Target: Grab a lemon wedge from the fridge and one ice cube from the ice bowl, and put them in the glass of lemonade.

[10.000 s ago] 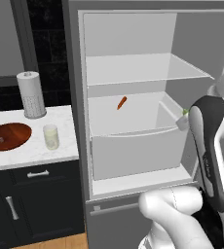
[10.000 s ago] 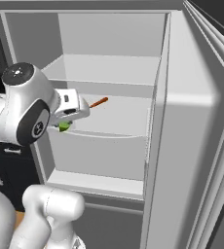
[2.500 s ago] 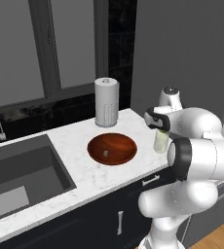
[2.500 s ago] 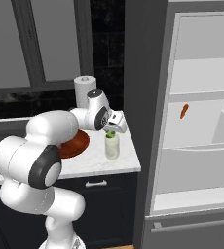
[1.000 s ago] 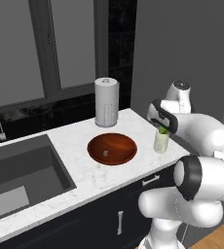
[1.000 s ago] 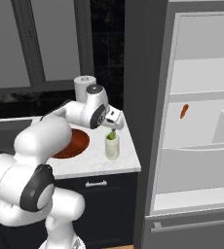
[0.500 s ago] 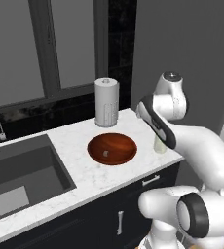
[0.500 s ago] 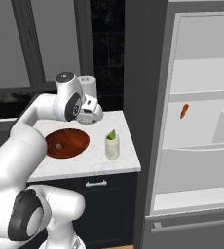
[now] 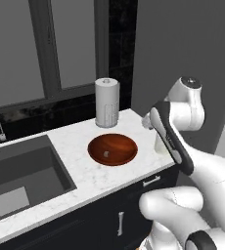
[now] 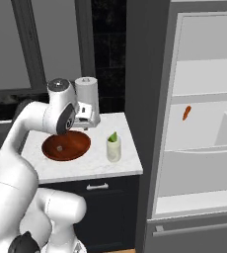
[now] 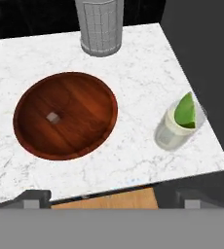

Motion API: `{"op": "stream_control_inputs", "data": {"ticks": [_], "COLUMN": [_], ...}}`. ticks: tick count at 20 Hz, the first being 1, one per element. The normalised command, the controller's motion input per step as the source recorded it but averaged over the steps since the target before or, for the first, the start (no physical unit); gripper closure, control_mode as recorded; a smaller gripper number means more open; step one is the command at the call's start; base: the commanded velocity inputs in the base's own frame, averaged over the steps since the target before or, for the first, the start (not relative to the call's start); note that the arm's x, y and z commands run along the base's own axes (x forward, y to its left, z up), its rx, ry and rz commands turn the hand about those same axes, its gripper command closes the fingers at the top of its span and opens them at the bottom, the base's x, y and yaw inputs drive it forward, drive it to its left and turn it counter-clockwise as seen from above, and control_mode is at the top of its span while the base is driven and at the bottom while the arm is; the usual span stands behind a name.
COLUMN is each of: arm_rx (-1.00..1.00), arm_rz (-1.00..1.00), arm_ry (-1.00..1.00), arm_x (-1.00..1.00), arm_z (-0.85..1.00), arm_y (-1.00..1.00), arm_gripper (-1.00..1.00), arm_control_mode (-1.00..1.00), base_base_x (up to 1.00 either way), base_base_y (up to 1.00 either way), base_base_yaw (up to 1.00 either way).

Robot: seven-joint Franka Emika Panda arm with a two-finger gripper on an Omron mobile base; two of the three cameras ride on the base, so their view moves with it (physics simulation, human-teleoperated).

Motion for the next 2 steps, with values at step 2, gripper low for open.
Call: {"op": "stream_control_inputs", "data": {"ticks": [2], "arm_rx": [0.0], "arm_rz": [0.14], "arm_ry": [0.0], "arm_x": [-0.1], "arm_z": [0.33], "arm_y": [0.26], "arm_gripper": [-1.0], "arm_control_mode": [-1.0], "base_base_x": [0.0], "base_base_y": [0.0], "base_base_yaw": [0.0]}}
